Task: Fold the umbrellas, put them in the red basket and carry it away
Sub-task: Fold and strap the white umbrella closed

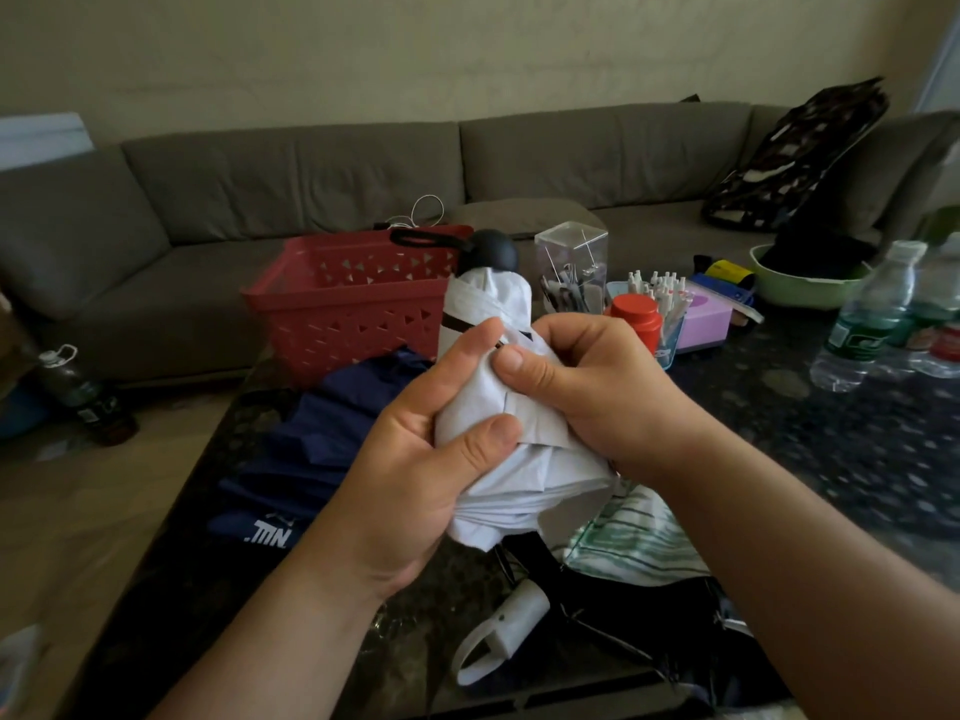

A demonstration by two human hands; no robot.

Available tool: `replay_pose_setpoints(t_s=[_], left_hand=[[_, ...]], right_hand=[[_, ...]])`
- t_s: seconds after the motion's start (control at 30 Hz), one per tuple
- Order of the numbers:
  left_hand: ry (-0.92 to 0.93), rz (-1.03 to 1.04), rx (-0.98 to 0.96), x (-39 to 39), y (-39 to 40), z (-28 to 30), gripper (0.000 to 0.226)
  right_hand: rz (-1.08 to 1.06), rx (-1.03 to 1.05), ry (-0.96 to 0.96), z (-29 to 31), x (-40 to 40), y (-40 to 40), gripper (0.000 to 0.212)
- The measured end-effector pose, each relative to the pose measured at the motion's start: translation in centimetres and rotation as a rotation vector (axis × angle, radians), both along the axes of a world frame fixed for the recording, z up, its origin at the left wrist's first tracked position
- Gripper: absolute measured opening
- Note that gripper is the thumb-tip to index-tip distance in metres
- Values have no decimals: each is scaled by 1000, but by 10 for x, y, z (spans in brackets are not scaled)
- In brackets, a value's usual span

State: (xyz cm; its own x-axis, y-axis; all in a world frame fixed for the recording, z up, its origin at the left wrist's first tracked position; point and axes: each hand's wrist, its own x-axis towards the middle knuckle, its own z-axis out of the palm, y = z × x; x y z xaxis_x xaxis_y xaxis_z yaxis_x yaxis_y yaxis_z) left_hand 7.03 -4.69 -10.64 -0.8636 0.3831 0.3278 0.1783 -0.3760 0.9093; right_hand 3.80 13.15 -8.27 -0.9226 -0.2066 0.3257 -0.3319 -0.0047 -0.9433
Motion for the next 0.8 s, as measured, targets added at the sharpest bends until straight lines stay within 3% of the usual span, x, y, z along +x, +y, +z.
replay_pose_setpoints(t_s=[0.2, 0.27, 0.4, 0.67, 0.8], left_hand=[[2, -29, 2, -1, 0, 0, 74], [-8, -8, 2, 0, 1, 0, 70], [-77, 136, 13, -1, 4, 2, 48], [36, 302, -381, -8, 12, -3, 50], [83, 275, -351, -10, 9, -14, 63]], right_hand=[[11, -69, -50, -4, 0, -4, 42], [3, -98, -71, -4, -1, -6, 43], [-98, -102, -68, 0, 0, -9, 24], [-281, 134, -76, -11, -6, -25, 31], [-301, 211, -27, -12, -7, -25, 33]])
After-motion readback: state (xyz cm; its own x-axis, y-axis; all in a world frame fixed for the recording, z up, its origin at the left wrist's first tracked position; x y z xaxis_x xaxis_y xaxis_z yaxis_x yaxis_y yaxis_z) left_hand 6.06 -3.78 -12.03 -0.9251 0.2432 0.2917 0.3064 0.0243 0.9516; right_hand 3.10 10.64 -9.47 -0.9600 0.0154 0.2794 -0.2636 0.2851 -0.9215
